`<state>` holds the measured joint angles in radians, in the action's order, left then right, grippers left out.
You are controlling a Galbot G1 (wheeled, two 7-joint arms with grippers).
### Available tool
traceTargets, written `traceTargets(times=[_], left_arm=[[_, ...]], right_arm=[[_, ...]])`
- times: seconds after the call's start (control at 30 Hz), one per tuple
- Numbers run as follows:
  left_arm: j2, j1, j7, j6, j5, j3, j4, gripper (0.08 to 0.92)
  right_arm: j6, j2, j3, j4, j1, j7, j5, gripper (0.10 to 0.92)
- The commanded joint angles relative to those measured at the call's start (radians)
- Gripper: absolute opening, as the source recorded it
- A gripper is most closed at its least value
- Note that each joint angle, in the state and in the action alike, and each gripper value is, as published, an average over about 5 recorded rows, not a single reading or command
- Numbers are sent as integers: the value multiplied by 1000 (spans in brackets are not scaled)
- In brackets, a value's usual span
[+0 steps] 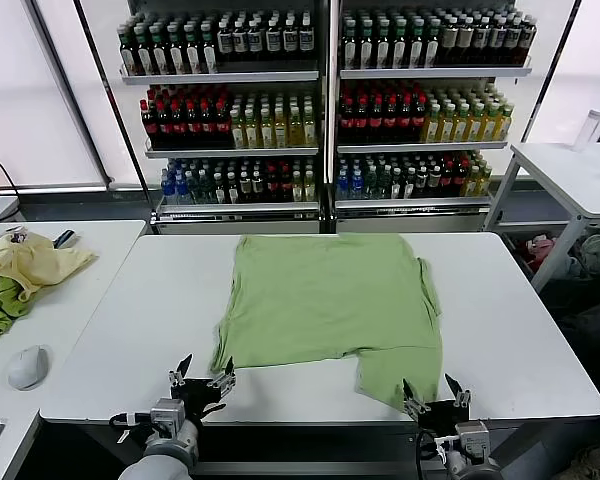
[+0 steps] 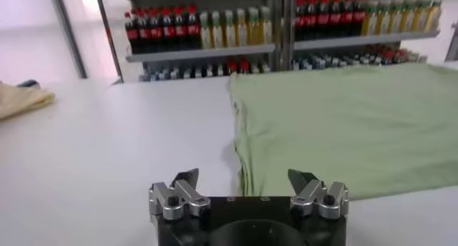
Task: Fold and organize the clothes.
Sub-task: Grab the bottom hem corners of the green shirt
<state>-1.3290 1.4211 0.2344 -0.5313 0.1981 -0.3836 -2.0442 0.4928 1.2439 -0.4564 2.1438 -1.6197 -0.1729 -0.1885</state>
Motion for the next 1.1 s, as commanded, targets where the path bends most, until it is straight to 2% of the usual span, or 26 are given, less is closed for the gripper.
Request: traceTargets(times=[0.03, 0.13, 0.27, 0.6, 1.0, 1.1], left_arm=[[28, -57, 37, -52, 23, 22, 81, 823], [24, -57, 37, -51, 23, 26, 82, 823], [19, -59, 40, -51, 23, 30, 88, 778], [19, -55, 27, -51, 34, 34, 89, 490], [21, -35, 21, -22, 55, 35, 53, 151], [27, -19, 16, 2, 59, 31, 21, 107]], right_arm=[[29, 1, 7, -4, -20, -2, 1, 823], [25, 3, 11, -9, -22, 2, -7, 814], [23, 4, 17, -15, -24, -1, -31, 742], [24, 2, 2, -11, -35, -1, -74, 455], [-17, -8, -17, 11, -29, 37, -86, 227], [-39, -15, -24, 27, -18, 46, -94, 168]])
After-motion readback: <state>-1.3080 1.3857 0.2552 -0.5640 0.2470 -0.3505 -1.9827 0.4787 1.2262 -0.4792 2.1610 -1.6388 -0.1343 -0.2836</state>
